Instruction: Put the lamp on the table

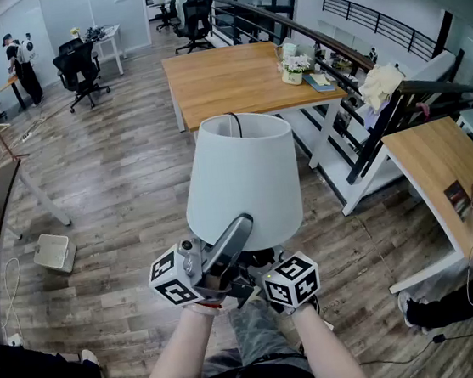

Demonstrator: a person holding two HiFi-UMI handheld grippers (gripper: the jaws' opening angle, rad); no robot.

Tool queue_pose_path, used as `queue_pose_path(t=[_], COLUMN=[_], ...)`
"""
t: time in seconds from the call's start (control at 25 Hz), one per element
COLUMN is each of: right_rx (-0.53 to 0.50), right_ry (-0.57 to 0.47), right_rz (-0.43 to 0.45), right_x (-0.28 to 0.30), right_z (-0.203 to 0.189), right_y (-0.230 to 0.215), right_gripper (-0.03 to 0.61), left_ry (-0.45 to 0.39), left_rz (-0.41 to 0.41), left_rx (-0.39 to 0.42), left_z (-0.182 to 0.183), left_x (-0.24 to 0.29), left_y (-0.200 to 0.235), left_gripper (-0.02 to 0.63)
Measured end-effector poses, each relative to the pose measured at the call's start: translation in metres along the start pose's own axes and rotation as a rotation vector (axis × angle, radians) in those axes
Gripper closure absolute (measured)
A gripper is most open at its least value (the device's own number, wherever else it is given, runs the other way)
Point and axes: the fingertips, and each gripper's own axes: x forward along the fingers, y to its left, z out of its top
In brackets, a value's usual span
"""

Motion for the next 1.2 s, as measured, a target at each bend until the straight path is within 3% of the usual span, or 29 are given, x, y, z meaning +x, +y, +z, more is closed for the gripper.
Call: queue_pose_path(t=[0.4,0.68,1.04,1.2], right_rx=[0.005,-0.009,-0.013,-0.029], right_ry=[-0.016,-0.017,-0.005,-0.004], right_rz=[0.015,0.02,0.04,0.05], right_x=[0.05,0.072,0.09,0.097], right_z=[0.032,0.052,0.071,0.077], right_y=[-0.084,-0.148,-0.214,-0.238], right_gripper=[0.405,0.407,0.407,0.407], left_ry=[0.06,0.05,0.143,0.147], left_rz=[-0.046,-0.053,-0.048,-0.037], left_rx=[0.073,0.057,0.067,0.069], left_z=[0.007,0.013,0.002,-0.001], left_x=[0.034,0.057,0.087,0.094], left_y=[0.089,0.155,0.221,0.244], left_gripper=[0.597,0.592,0.586,0.586])
